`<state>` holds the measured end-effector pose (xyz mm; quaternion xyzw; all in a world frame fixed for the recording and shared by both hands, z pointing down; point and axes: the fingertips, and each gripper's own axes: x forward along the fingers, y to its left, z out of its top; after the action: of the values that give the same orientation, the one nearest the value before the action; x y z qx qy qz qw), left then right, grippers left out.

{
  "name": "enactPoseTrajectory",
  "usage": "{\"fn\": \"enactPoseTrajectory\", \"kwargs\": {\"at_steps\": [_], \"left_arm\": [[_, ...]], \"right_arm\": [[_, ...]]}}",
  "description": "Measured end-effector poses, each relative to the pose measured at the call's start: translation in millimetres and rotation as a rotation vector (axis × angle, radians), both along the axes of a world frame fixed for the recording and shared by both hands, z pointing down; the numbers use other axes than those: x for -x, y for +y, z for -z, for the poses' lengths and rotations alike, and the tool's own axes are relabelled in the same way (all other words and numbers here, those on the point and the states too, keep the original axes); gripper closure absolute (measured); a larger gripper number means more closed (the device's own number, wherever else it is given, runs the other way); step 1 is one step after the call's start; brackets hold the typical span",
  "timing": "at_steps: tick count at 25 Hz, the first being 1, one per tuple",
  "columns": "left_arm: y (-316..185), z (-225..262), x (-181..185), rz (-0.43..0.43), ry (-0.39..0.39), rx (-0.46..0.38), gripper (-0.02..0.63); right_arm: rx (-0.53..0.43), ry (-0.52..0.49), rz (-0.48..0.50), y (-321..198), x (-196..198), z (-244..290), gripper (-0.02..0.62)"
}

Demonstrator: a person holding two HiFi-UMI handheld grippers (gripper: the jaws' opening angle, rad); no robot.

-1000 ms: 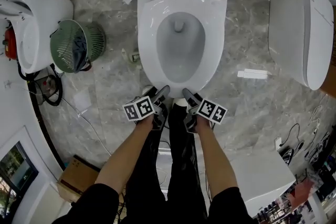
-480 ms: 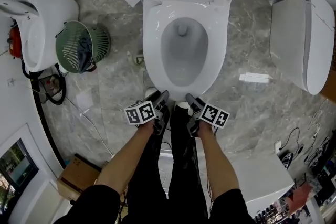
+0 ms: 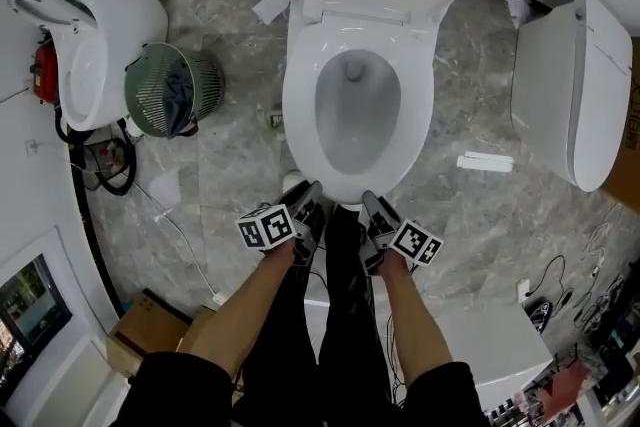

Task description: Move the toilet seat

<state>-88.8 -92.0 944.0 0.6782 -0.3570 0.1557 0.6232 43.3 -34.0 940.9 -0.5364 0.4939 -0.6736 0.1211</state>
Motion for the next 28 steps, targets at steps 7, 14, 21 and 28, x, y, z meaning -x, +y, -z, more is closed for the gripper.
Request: {"fn": "enactPoseTrajectory", "kwargs": {"at_steps": [7,14,21,28], "left_arm": [[-18,58,-7,0.002,0.013,-0.075,0.429],[-42,126,-14,-0.055,0.020,-0.168,0.428],[-50,203,-28,-0.241,-0.139,-0.361,0.509],[-87,239,-70,-0.442,-0.241,-0.553,0.603]], "right_arm": [[-0.040,-0.047,-0.069,-18,-7,60,0.433],[-0.042,-0.092,-0.072,-41,-22,120,0.435],[-0.117,-0.082,-0.147,-90,-46,197,0.434],[-0.200,-0.067,-0.108,-156,-62,261,0.430]]}}
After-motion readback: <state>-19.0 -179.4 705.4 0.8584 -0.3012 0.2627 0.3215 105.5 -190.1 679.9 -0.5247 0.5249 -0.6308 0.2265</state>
